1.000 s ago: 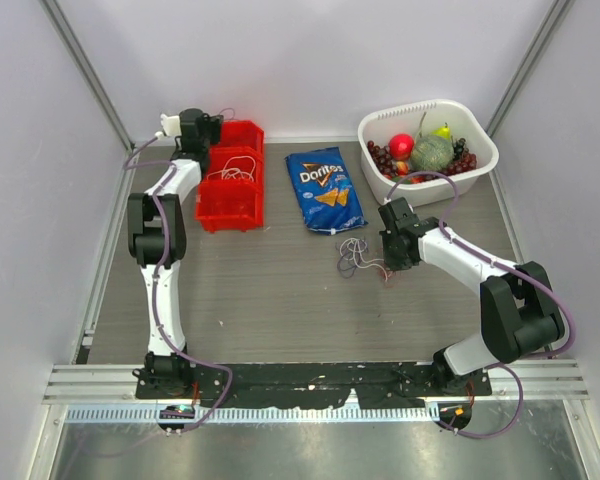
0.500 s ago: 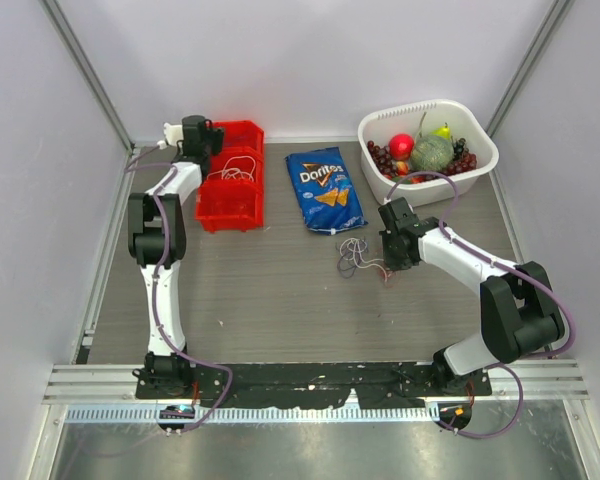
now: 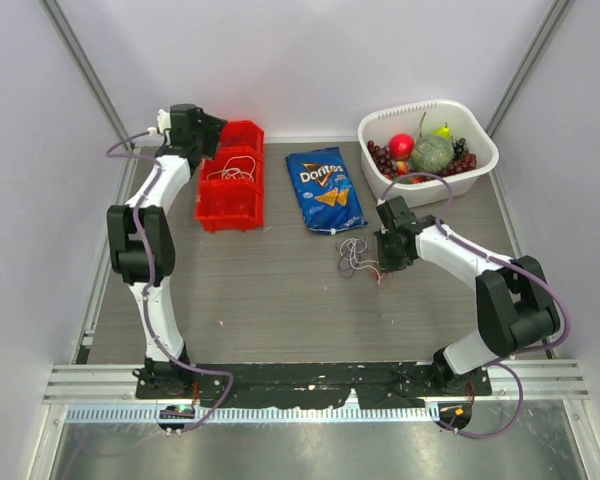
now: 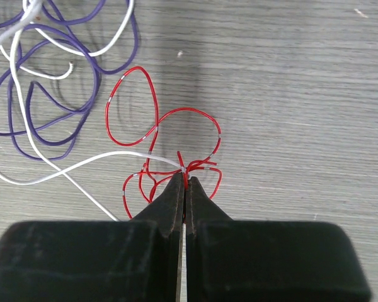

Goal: Untangle the cables

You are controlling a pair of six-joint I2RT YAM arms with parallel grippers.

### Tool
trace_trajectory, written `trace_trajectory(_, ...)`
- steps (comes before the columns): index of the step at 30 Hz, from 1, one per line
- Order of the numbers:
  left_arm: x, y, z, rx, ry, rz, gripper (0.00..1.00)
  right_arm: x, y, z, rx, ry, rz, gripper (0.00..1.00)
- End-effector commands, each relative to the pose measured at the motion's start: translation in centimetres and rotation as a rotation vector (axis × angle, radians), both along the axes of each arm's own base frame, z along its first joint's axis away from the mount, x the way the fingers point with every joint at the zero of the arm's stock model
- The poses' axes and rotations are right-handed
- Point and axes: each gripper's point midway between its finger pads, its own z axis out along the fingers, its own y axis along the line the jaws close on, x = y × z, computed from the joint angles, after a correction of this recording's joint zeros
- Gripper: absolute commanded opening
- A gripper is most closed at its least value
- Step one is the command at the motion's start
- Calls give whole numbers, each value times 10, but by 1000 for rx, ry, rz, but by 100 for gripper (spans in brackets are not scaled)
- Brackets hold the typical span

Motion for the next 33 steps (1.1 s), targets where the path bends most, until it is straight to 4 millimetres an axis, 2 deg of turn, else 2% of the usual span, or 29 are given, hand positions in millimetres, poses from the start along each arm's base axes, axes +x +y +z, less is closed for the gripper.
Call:
trace_trajectory(1,-46,-11,45,135,-8,-120,66,18,26,11,74,-40,61,1)
trace_trajectory(3,-69,-28,47,193,-8,-218,62,19,32,9,72,-37,79,1)
trace_trajectory(6,-113,-69,40,297,-15,-420,59,15,53,5,102,-6,140,1)
trace_trajectory(7,-132,-83,24,331,4,-496,58,15,58,3,102,0,153,1)
trace_trajectory(10,-196,-143,9,423,-29,-765,57,13,81,2,97,4,227,1)
trace_trajectory(12,-238,-176,3,470,-64,-924,58,11,98,3,103,4,291,1)
trace_trajectory(13,-254,-186,-6,483,-63,-987,59,7,110,4,103,3,332,1)
trace_trajectory(16,-292,-210,-26,416,-24,-1123,62,1,126,6,100,-2,403,1)
trace_trajectory(18,-301,-218,-39,367,3,-1157,62,-3,130,6,89,-5,423,1)
trace_trajectory(21,-301,-224,-57,350,55,-1187,55,-3,128,7,86,-12,411,1)
trace_trajectory(29,-304,-266,-84,285,127,-1356,52,-4,123,7,71,-17,404,1)
trace_trajectory(33,-304,-270,-100,269,189,-1382,47,-3,119,9,67,-29,396,1)
